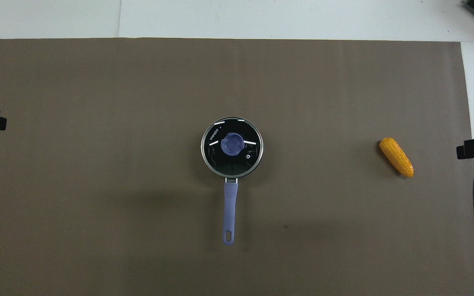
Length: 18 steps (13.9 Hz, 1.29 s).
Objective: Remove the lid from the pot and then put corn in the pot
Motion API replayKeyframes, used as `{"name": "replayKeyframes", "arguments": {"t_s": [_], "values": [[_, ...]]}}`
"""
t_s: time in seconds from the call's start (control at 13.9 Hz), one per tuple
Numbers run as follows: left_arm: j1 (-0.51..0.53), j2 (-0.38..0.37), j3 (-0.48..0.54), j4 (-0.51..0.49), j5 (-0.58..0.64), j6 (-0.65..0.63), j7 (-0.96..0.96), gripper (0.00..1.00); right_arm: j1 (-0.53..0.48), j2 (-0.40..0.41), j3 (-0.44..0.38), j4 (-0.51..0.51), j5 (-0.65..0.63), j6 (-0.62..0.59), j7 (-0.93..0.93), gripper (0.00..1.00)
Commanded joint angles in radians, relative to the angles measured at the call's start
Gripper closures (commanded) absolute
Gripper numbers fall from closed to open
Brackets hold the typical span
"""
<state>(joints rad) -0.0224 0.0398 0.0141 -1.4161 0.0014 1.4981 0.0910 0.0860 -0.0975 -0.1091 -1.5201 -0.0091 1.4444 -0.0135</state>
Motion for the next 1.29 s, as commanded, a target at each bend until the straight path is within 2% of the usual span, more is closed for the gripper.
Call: {"name": "replayKeyframes", "arguments": {"t_s": [0.0, 0.65, 1.22], "values": [[-0.007, -0.020, 0.009, -0.013, -0.008, -0.009, 0.010, 0.00, -0.006, -0.016, 0.003, -0.022, 0.014, 0.016, -0.014, 0.00], [-0.014, -0.014, 0.006, -0.006, -0.006, 0.002, 0.012, 0.00, -0.006, -0.016, 0.003, -0.022, 0.014, 0.016, -0.014, 0.00], [-0.080, -0.021, -0.005, -0.080, -0.008, 0.004, 0.003, 0.00, -0.006, -0.016, 0.003, -0.022, 0.014, 0.016, -0.014, 0.00]]}}
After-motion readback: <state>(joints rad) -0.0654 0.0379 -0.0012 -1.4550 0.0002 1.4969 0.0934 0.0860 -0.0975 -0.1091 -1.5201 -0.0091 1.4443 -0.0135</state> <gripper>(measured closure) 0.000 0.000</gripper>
